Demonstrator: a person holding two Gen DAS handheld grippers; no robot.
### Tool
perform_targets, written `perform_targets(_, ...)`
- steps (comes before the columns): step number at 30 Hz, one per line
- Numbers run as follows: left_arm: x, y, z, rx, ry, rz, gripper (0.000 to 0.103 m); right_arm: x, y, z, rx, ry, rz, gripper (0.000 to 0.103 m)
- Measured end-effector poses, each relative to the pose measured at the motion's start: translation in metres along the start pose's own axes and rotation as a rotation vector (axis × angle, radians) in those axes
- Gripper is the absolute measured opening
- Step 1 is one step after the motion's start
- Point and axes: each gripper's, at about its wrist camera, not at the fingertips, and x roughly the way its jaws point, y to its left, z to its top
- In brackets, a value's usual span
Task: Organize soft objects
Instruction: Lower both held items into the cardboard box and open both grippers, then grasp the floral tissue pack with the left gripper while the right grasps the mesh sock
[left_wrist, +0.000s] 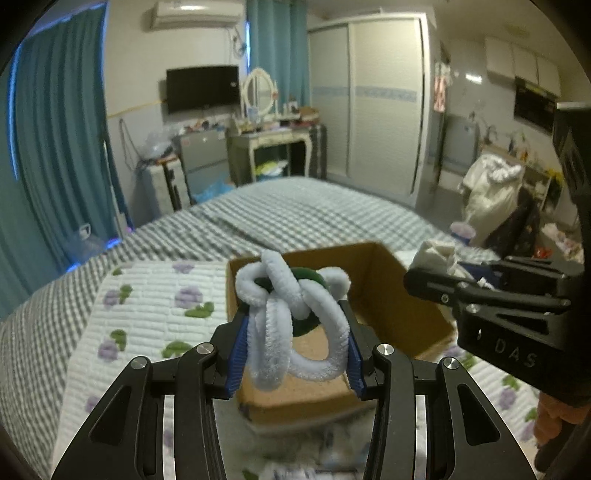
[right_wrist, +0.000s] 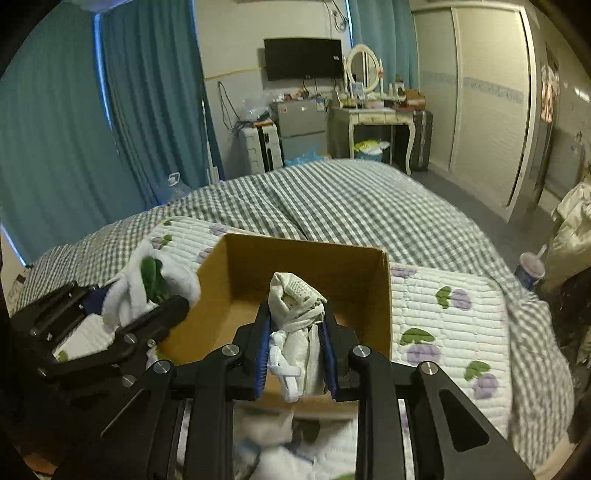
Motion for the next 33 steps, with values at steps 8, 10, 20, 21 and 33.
perform_targets(8,0.028,-0.015,-0.008,0.043,0.043,0.03,0.065,0.038,-0.022,-0.007,0.026,0.033,-0.028,0.061)
perform_targets(10,0.023,-0.017,-0.007,0.049,0.037,0.041,0.081,0.03,-0.025,-0.006,0.026,0.011,-0.039,0.068)
perform_targets(20,-0.069,-0.018,0.024,0.053,-0.07,0.099,0.083,-0.089,-0.014,0.014,-0.009,-0.104,-0.085,0.079)
perform_targets(21,-0.089,-0.016,0.027,0.052,-0.096,0.108,0.09,-0.105,-0.011,0.014,-0.015,-0.119,-0.092,0.083)
perform_targets(33,-0.171,0.009,-0.028,-0.004,-0.117,0.138,0.103,-0.162,0.037,-0.069,-0.06,-0.06,-0.107,0.094)
